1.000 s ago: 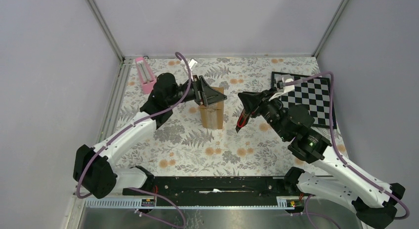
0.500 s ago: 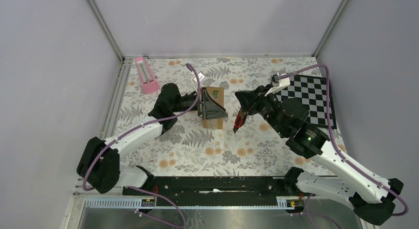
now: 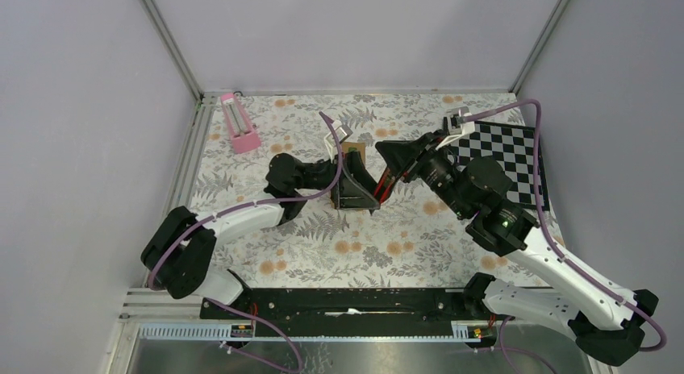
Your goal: Unpack the express box
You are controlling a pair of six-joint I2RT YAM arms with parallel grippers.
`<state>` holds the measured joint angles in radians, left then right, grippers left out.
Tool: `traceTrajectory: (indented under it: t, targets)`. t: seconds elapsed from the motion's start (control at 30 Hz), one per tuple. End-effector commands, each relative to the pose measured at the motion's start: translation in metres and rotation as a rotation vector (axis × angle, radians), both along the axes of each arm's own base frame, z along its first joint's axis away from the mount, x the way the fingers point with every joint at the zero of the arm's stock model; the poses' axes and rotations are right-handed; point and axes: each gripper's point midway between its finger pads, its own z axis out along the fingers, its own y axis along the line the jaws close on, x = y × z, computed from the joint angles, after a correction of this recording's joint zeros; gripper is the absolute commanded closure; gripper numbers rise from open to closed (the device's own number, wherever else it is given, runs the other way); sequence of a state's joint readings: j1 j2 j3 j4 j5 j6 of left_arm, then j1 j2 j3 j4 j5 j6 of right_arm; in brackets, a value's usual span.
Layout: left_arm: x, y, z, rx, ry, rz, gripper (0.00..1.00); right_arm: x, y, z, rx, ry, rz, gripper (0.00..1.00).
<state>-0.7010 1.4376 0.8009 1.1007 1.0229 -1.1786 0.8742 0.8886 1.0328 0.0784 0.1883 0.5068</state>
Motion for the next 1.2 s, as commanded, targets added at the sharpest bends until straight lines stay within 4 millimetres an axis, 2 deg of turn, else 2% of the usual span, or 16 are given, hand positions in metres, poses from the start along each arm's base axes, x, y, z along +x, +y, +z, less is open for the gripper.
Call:
traceTrajectory:
  t: [0.0, 0.03, 0.1, 0.2, 0.27, 0.3, 0.33, 0.43, 0.47, 0.5, 0.57, 0.73, 0.9, 1.17]
  targets:
    - [-0.010, 0.002, 0.030, -0.117, -0.074, -0.034, 0.25, -0.007, -0.006, 0.050, 0.142, -0.084, 0.016, 1.00]
    - [-0.010, 0.002, 0.033, -0.132, -0.067, -0.037, 0.29, -0.007, -0.005, 0.049, 0.141, -0.082, 0.015, 1.00]
    - [-0.008, 0.001, 0.036, -0.152, -0.042, -0.037, 0.43, -0.007, -0.005, 0.047, 0.143, -0.079, 0.018, 1.00]
    - [-0.001, -0.002, 0.036, -0.160, -0.010, -0.021, 0.80, -0.008, -0.002, 0.043, 0.147, -0.070, 0.030, 1.00]
    - [-0.001, -0.002, 0.038, -0.172, -0.008, -0.023, 0.99, -0.009, -0.002, 0.041, 0.141, -0.065, 0.036, 1.00]
    - [-0.001, -0.002, 0.038, -0.173, -0.004, -0.026, 1.00, -0.010, -0.001, 0.039, 0.136, -0.062, 0.043, 1.00]
    - [-0.002, -0.001, 0.039, -0.175, -0.007, -0.027, 1.00, -0.011, -0.001, 0.037, 0.129, -0.058, 0.046, 0.92]
    - [-0.002, -0.001, 0.042, -0.176, -0.025, -0.027, 1.00, -0.016, -0.004, 0.033, 0.121, -0.048, 0.059, 0.43]
    - [-0.003, 0.000, 0.043, -0.175, -0.033, -0.028, 1.00, -0.019, -0.005, 0.030, 0.117, -0.043, 0.068, 0.31]
    - [-0.002, 0.000, 0.043, -0.174, -0.037, -0.026, 1.00, -0.022, -0.006, 0.028, 0.113, -0.038, 0.075, 0.23]
    - [-0.002, 0.001, 0.044, -0.175, -0.050, -0.028, 1.00, -0.028, -0.008, 0.022, 0.100, -0.020, 0.096, 0.14]
    - [-0.005, 0.003, 0.049, -0.169, -0.080, -0.049, 1.00, -0.041, -0.010, 0.009, 0.088, 0.011, 0.141, 0.14]
    - [-0.008, 0.002, 0.049, -0.152, -0.093, -0.076, 1.00, -0.043, 0.000, 0.003, 0.063, 0.029, 0.187, 0.26]
    - [-0.013, 0.004, 0.049, -0.112, -0.105, -0.109, 1.00, -0.043, 0.016, -0.008, -0.018, 0.030, 0.246, 0.36]
